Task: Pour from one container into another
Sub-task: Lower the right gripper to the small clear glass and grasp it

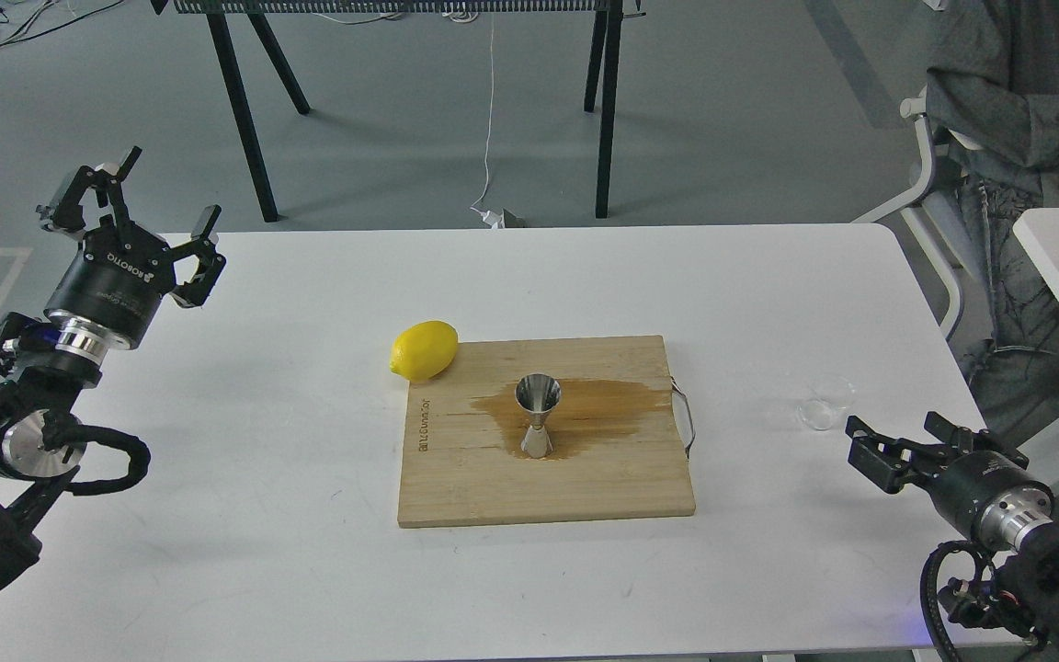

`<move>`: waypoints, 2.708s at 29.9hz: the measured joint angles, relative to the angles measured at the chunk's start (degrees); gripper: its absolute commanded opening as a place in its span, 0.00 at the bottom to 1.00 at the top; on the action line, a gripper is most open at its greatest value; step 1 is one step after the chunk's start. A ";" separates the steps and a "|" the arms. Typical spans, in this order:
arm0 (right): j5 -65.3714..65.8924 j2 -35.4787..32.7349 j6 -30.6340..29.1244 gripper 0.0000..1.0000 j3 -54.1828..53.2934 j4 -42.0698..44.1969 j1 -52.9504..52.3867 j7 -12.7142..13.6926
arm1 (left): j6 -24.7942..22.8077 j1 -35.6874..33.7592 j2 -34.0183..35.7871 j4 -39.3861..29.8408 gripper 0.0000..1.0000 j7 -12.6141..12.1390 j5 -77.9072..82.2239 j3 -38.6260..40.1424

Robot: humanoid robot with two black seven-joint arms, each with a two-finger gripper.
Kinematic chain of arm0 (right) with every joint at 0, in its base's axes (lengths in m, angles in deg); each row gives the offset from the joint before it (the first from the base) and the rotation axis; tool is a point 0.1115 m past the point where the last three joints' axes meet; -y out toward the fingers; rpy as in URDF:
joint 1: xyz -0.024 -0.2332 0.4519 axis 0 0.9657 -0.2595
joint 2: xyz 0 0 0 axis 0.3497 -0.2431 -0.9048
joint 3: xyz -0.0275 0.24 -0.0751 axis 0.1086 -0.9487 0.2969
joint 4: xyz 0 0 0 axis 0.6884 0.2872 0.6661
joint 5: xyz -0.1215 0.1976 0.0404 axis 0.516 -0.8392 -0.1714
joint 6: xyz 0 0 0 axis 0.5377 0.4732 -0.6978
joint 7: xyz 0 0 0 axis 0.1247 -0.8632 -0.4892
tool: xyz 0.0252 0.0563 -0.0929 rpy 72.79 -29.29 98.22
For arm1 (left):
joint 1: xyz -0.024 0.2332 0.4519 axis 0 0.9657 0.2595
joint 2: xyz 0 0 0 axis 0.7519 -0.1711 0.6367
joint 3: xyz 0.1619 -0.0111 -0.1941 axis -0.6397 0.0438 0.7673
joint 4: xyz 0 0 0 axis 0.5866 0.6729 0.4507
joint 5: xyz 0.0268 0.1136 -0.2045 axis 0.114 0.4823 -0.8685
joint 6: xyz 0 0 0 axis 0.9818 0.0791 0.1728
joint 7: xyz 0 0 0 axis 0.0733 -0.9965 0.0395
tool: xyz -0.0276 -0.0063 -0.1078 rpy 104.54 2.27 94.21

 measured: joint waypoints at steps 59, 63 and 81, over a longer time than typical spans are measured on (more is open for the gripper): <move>9.91 7.34 4.19 0.77 10.94 24.60 -22.24 -0.95 | 0.01 0.79 -0.18 1.10 0.92 0.00 0.09 -0.08; 9.95 7.35 3.93 0.70 10.96 24.67 -22.33 -1.01 | 0.01 0.80 -0.17 1.11 0.92 0.00 0.09 -0.08; 11.05 7.41 3.66 0.48 11.04 24.67 -22.38 -0.94 | 0.01 0.88 -0.17 1.20 0.92 0.00 0.09 -0.08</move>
